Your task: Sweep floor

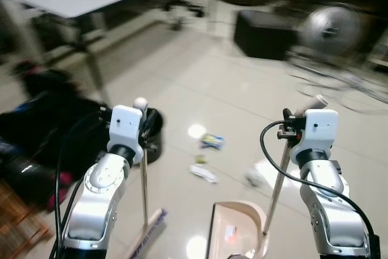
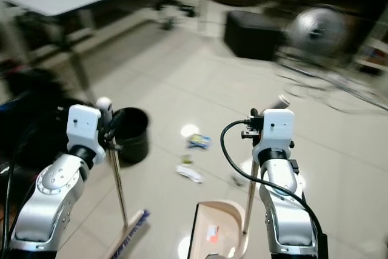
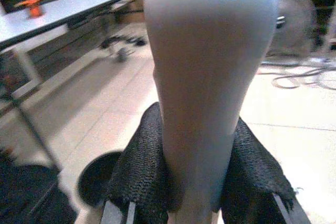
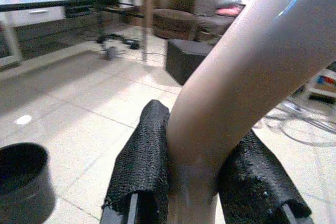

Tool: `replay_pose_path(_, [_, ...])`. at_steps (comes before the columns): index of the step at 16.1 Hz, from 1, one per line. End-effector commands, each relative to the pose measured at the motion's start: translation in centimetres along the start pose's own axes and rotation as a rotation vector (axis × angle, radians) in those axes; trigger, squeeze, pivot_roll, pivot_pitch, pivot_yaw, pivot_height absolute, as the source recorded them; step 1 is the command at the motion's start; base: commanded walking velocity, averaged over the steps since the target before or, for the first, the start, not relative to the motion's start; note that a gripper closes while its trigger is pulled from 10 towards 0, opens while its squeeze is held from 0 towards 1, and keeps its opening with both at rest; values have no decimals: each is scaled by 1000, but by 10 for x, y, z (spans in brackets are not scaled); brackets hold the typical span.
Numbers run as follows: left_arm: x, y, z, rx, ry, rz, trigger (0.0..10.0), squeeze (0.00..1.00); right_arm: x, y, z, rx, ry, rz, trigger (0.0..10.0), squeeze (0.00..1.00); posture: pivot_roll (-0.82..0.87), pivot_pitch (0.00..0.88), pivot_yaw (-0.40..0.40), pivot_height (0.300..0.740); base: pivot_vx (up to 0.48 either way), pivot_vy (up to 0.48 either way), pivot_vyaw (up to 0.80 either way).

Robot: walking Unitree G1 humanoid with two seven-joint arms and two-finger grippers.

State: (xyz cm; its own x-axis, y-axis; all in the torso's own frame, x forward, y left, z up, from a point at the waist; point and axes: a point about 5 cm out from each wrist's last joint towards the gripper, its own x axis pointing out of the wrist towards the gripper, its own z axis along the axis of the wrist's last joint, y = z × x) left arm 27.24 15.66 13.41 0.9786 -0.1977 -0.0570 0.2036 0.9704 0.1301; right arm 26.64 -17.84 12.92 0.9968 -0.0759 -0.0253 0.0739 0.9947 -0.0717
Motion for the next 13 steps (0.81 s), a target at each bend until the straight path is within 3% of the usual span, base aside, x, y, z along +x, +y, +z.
replay_pose_path(1, [3,0,11,21,-56,-5,10000,0,-1,-2,4,35,-2,-11,10000,0,15,21,18,740,0,0,-800])
replay_pose_path(6, [8,-1,14,26,-65,-25,10000,0,-3,-5,5,46,-13,-33,10000,0,16,30,35,740,0,373,-800])
replay_pose_path(13, [9,-2,14,31,-63,-37,10000,0,-3,-3,4,35,-9,-13,10000,0,16,32,37,740,0,401,0])
